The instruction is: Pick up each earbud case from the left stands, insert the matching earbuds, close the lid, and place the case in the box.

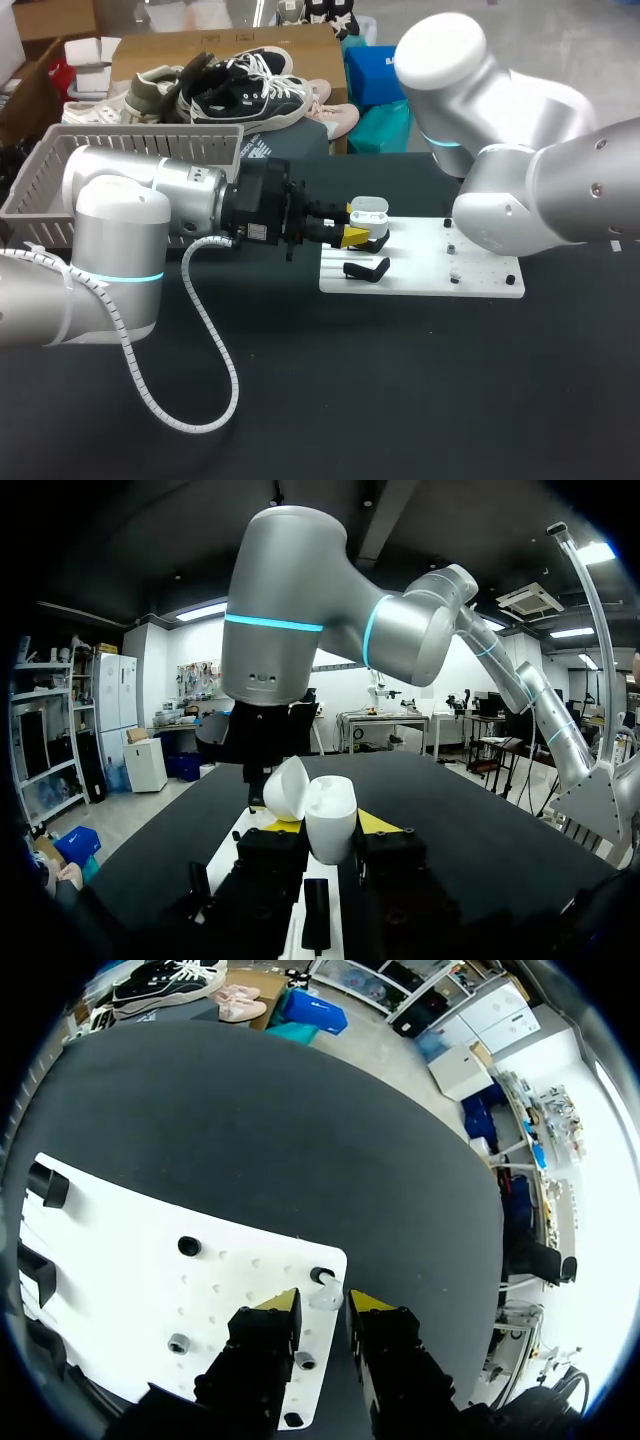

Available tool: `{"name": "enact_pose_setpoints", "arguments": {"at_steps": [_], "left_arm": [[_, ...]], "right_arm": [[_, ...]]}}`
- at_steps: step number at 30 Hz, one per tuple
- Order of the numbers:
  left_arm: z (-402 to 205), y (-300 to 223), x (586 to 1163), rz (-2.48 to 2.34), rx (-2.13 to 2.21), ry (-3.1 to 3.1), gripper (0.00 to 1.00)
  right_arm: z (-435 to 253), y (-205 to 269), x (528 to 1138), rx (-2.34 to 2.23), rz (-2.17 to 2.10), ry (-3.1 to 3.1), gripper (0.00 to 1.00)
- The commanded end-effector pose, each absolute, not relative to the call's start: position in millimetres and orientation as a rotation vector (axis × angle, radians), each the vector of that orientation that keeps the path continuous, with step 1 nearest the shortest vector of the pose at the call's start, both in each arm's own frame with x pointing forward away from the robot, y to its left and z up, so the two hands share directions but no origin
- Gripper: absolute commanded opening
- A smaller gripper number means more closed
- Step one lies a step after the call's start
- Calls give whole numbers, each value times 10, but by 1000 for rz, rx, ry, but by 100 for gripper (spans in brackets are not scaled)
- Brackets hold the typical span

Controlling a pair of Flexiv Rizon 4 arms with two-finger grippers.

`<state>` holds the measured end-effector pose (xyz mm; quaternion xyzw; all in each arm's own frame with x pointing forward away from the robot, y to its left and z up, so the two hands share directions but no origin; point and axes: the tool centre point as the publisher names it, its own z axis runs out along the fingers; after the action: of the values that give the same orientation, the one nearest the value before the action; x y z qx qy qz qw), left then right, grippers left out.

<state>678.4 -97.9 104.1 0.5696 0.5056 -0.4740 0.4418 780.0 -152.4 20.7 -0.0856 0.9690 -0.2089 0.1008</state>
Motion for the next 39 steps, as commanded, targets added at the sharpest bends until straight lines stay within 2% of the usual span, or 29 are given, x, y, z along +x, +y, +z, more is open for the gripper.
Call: {"name": "enact_pose_setpoints", "arguments": {"at_steps": [1,5,11,27,39], "left_arm": [[1039,-977,6784,-1176,1414,1254,0],[1039,-977,6784,-1176,1414,1254,0],[1039,-977,6784,-1176,1414,1254,0],[1039,-977,6784,-1176,1414,1254,0],[1039,-977,6784,-1176,1414,1254,0]], "right_arm": [[190,-1520,7824,-249,-628,2865,24],[180,-1532,7838,-250,-638,2868,20],[175,-1549,7843,-249,-644,2870,0],[325,-1568,7744,-233,-637,2869,0],[854,-1441,7369,-242,-563,2817,0]]}}
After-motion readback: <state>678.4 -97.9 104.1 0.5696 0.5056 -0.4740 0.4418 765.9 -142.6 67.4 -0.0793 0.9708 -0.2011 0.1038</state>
